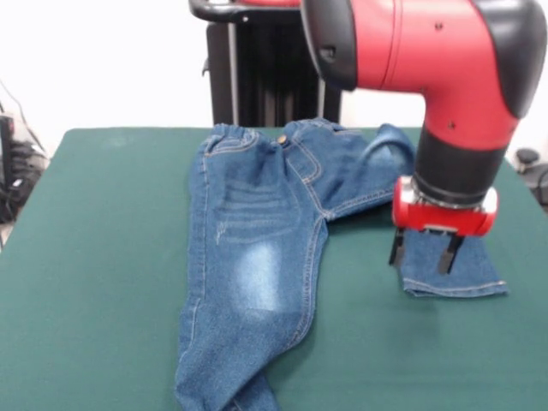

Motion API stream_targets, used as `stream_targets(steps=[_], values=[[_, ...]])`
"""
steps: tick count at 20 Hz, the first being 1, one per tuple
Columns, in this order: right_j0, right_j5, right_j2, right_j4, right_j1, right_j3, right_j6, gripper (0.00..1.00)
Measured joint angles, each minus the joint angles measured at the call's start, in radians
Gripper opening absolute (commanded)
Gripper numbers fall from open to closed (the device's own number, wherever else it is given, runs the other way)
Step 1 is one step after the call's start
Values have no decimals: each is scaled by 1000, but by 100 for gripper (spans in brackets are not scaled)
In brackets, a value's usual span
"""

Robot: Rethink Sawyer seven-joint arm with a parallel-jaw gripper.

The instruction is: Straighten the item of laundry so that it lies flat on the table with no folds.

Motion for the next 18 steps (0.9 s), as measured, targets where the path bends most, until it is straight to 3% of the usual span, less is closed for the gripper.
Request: stream_targets(steps=[7, 18], values=[[27, 0, -2, 32, -71, 49, 0, 100], [41, 0, -2, 61, -85, 77, 0, 100]])
